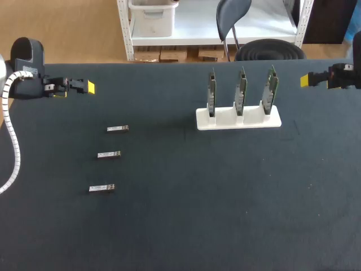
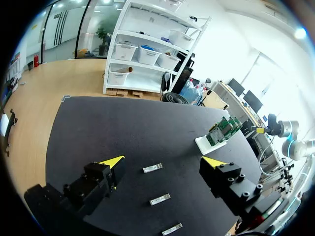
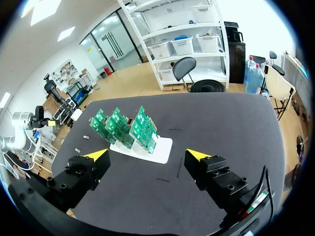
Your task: Pick up the optical module with the left hand, and insert it into the network port with the right hand.
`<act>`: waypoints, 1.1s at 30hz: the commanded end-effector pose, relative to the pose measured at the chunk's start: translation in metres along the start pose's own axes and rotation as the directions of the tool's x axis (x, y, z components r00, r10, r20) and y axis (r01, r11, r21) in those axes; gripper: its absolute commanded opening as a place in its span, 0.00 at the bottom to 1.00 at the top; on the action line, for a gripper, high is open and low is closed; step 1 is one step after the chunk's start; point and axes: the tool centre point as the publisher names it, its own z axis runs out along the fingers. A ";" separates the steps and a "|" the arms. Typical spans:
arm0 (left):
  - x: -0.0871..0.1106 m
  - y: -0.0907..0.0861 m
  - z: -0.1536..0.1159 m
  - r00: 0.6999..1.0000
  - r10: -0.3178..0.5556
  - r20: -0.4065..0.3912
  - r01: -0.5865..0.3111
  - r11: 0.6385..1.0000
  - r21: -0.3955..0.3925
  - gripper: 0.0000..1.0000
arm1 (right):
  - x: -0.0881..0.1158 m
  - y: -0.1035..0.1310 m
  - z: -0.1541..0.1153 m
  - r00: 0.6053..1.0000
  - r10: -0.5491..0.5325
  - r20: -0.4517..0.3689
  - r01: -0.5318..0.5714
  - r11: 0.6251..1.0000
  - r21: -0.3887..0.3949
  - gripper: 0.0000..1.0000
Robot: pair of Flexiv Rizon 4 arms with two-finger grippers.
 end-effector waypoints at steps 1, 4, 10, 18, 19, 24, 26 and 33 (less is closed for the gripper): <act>0.000 -0.001 0.000 1.000 -0.001 -0.003 0.001 1.000 -0.006 1.00 | 0.001 0.002 -0.001 1.000 0.001 0.001 -0.001 1.000 0.008 1.00; -0.001 -0.001 0.000 1.000 -0.001 -0.004 0.001 1.000 -0.005 1.00 | 0.001 0.002 -0.001 1.000 0.001 0.001 -0.001 1.000 0.008 1.00; -0.010 0.010 0.008 0.988 0.146 -0.057 -0.147 0.989 -0.014 1.00 | 0.001 0.002 -0.001 1.000 0.001 0.001 -0.001 1.000 0.008 1.00; -0.028 0.026 0.033 0.867 0.464 -0.182 -0.459 0.885 0.072 1.00 | 0.001 0.002 -0.001 1.000 0.001 0.001 -0.001 1.000 0.008 1.00; -0.029 0.027 0.036 0.838 0.500 -0.218 -0.488 0.866 0.110 1.00 | 0.001 0.002 -0.001 1.000 0.001 0.001 -0.001 1.000 0.008 1.00; -0.028 0.030 0.056 0.684 0.666 -0.297 -0.646 0.742 0.178 1.00 | 0.001 0.002 -0.001 1.000 0.001 0.001 -0.001 1.000 0.008 1.00; -0.024 0.032 0.063 0.624 0.707 -0.332 -0.673 0.702 0.231 1.00 | 0.001 0.002 -0.001 1.000 0.001 0.001 -0.001 1.000 0.008 1.00; 0.000 0.044 0.089 0.443 0.791 -0.423 -0.729 0.592 0.343 1.00 | 0.001 0.002 -0.001 1.000 0.001 0.001 -0.001 1.000 0.008 1.00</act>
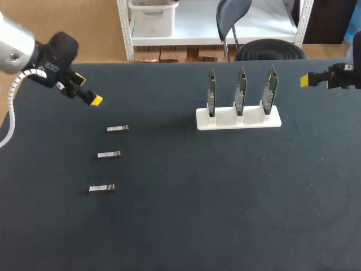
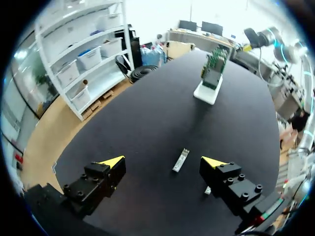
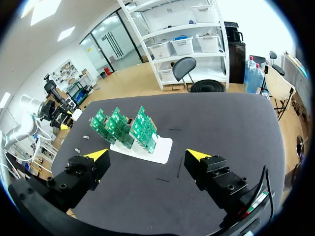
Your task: Pick up the optical module with the left hand, and insert it into the network port with the right hand.
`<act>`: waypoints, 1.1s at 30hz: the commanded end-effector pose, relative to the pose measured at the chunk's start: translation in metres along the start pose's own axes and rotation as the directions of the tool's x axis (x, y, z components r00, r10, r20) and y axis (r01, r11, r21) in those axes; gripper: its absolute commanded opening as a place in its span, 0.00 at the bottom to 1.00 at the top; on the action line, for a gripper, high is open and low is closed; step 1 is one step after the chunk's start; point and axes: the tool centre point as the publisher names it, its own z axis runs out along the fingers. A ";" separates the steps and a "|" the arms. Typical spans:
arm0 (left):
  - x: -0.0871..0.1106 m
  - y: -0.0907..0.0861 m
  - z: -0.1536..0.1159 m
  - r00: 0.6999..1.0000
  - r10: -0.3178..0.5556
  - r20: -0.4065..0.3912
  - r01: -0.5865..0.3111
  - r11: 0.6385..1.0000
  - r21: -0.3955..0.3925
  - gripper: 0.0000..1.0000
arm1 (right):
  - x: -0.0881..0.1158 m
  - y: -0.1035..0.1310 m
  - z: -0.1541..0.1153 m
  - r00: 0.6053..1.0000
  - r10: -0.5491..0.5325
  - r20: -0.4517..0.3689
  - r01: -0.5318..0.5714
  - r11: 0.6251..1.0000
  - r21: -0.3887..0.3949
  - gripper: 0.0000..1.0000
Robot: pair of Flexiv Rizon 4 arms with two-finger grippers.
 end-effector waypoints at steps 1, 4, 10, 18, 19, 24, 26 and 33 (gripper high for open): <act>0.001 0.007 0.025 0.933 0.253 -0.256 -0.227 0.966 0.126 1.00 | 0.001 0.002 -0.001 1.000 0.001 0.001 -0.001 1.000 0.008 1.00; 0.008 0.003 0.034 0.910 0.307 -0.280 -0.260 0.946 0.194 1.00 | 0.001 0.002 -0.001 1.000 0.001 0.001 -0.001 1.000 0.008 1.00; 0.017 -0.009 0.047 0.860 0.390 -0.329 -0.310 0.911 0.272 1.00 | 0.001 0.002 -0.001 1.000 0.001 0.001 -0.001 1.000 0.008 1.00; 0.031 -0.024 0.061 0.839 0.412 -0.356 -0.314 0.900 0.302 1.00 | 0.001 0.002 -0.001 1.000 0.001 0.001 -0.001 1.000 0.008 1.00; 0.032 -0.026 0.063 0.839 0.411 -0.358 -0.312 0.901 0.302 1.00 | 0.001 0.002 -0.001 1.000 0.001 0.001 -0.001 1.000 0.008 1.00; 0.037 -0.029 0.074 0.841 0.392 -0.374 -0.295 0.910 0.292 1.00 | 0.001 0.002 -0.001 1.000 0.001 0.001 -0.001 1.000 0.008 1.00; 0.040 -0.031 0.077 0.836 0.398 -0.379 -0.298 0.908 0.295 1.00 | 0.001 0.002 -0.001 1.000 0.001 0.001 -0.001 1.000 0.008 1.00; 0.048 -0.034 0.087 0.821 0.413 -0.394 -0.334 0.908 0.254 1.00 | 0.001 0.002 -0.001 1.000 0.001 0.001 -0.001 1.000 0.008 1.00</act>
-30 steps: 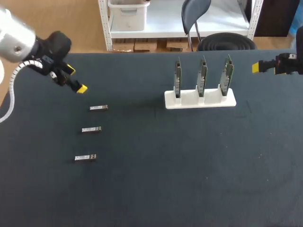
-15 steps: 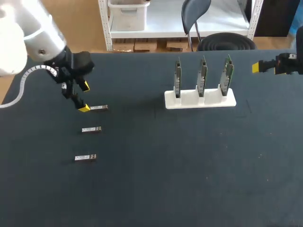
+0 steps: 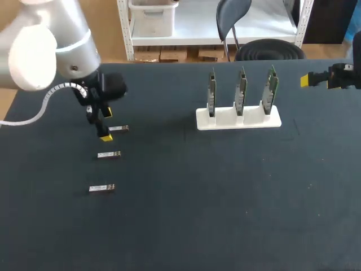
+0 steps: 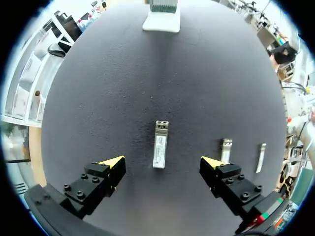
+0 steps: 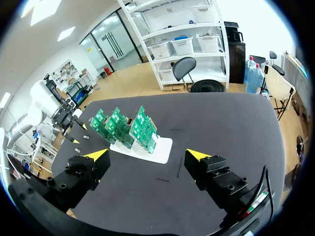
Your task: Pick up the optical module with the left hand, and insert it into the network port with the right hand.
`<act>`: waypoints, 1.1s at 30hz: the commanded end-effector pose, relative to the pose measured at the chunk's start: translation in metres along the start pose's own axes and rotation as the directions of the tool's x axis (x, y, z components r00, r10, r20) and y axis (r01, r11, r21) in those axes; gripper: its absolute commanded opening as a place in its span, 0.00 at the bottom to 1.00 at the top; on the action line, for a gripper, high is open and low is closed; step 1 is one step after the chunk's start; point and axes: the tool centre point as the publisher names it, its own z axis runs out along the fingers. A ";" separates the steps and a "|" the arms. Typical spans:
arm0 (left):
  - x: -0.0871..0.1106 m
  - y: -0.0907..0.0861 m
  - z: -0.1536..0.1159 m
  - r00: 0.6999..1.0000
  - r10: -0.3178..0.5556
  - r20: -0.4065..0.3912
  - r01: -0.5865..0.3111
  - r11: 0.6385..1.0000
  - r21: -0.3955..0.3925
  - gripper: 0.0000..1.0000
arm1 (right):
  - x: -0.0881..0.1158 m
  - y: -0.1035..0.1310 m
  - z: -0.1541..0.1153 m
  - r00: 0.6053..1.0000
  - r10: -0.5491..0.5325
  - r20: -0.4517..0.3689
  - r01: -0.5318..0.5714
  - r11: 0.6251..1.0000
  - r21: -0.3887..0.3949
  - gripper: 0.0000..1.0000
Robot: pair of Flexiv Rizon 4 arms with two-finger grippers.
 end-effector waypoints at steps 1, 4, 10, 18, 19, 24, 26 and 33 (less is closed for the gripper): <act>-0.003 -0.004 0.006 1.000 -0.007 -0.006 0.007 1.000 -0.025 1.00 | 0.001 0.002 -0.001 1.000 0.001 0.001 -0.001 1.000 0.008 1.00; -0.003 -0.003 0.009 1.000 -0.011 -0.007 0.011 1.000 -0.029 1.00 | 0.001 0.002 -0.001 1.000 0.001 0.001 -0.001 1.000 0.008 1.00; -0.003 -0.005 0.014 1.000 0.003 -0.021 -0.004 1.000 -0.030 1.00 | 0.001 0.002 -0.001 1.000 0.001 0.001 -0.001 1.000 0.008 1.00; -0.001 -0.004 0.021 0.999 0.001 -0.046 -0.002 1.000 -0.026 0.56 | 0.001 0.002 -0.001 1.000 0.001 0.001 -0.001 1.000 0.008 1.00; -0.001 -0.003 0.021 0.999 0.001 -0.046 -0.002 1.000 -0.026 0.33 | 0.001 0.002 -0.001 1.000 0.001 0.001 -0.001 1.000 0.008 1.00; -0.001 -0.003 0.023 0.999 -0.009 -0.051 0.008 1.000 -0.030 0.00 | 0.001 0.002 -0.001 1.000 0.001 0.001 -0.001 1.000 0.008 1.00; -0.001 -0.003 0.023 0.999 -0.011 -0.051 0.009 0.999 -0.032 0.00 | 0.001 0.002 -0.001 1.000 0.001 0.001 -0.001 1.000 0.008 1.00; -0.001 -0.003 0.022 0.998 -0.028 -0.047 0.026 0.999 -0.039 0.00 | 0.001 0.002 -0.001 1.000 0.001 0.001 -0.001 1.000 0.008 1.00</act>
